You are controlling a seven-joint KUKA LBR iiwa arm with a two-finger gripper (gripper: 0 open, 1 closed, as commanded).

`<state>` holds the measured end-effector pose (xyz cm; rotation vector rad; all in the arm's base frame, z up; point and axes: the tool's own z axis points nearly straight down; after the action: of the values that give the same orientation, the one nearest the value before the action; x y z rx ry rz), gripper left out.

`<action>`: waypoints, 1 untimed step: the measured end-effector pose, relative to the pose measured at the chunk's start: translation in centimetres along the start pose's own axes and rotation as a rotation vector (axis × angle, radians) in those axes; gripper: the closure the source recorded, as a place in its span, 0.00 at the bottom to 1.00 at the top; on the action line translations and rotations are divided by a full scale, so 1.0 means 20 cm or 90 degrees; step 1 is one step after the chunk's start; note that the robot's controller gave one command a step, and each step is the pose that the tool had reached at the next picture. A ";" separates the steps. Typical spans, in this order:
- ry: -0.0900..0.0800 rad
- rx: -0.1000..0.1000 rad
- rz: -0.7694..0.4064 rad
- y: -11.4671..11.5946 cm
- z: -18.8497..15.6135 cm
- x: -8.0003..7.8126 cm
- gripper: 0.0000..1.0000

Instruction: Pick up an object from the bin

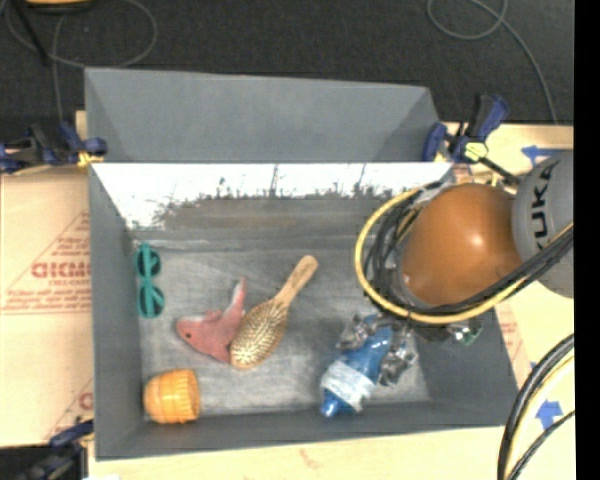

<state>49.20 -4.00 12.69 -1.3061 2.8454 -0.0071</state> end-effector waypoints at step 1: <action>0.002 -0.002 0.000 0.00 -0.05 0.00 1.00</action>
Offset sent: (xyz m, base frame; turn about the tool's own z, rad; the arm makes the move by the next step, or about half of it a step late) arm 0.0001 -0.0001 0.0048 0.0000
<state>49.21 -4.05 13.76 -1.3070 2.8501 -0.0053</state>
